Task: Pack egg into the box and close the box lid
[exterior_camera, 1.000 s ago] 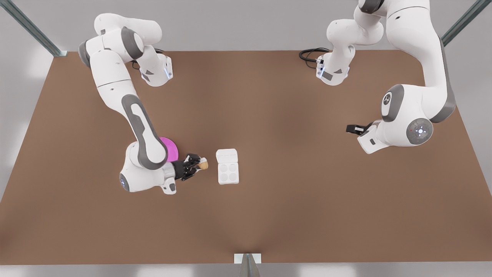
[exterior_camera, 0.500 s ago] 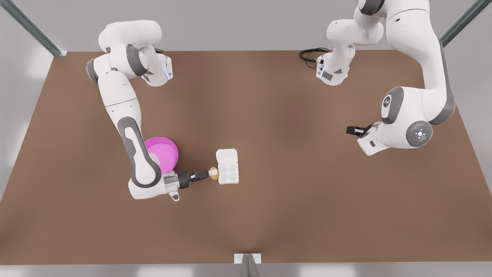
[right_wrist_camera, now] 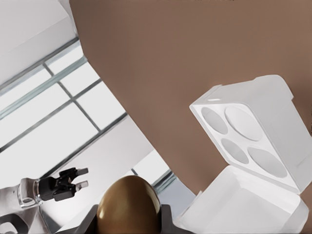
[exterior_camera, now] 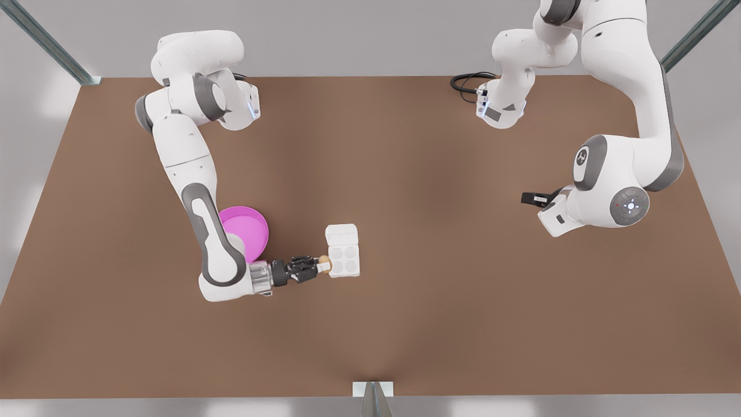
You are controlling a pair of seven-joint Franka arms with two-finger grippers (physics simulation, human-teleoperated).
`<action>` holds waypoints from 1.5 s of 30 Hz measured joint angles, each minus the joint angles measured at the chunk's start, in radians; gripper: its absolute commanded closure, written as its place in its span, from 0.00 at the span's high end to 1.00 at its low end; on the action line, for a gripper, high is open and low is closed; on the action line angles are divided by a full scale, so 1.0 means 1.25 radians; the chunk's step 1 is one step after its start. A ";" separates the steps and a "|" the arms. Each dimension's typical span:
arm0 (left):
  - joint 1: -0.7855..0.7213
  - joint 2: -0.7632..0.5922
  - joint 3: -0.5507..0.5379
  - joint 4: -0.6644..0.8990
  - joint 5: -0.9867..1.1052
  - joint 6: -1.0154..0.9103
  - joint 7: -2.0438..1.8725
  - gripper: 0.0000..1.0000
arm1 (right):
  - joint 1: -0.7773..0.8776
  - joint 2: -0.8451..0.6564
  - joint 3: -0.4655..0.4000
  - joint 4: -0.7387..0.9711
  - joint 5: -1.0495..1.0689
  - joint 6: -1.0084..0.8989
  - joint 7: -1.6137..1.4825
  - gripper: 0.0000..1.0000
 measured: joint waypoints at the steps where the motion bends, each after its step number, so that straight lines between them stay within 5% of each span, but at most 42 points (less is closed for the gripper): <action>1: 0.000 0.000 0.000 0.000 0.000 0.000 0.000 1.00 | -0.001 0.003 -0.001 0.004 0.000 0.000 0.025 0.43; 41: 0.017 0.039 -0.034 0.037 0.048 0.045 -0.006 1.00 | 0.046 0.115 0.001 0.091 -0.040 -0.005 0.548 0.45; 43: 0.019 0.040 -0.035 0.040 0.049 0.040 -0.006 1.00 | 0.046 0.115 0.000 0.090 -0.042 -0.007 0.555 0.99; 45: 0.017 0.039 -0.035 0.049 0.045 0.029 -0.007 1.00 | 0.046 0.115 0.000 0.088 -0.043 -0.009 0.562 1.00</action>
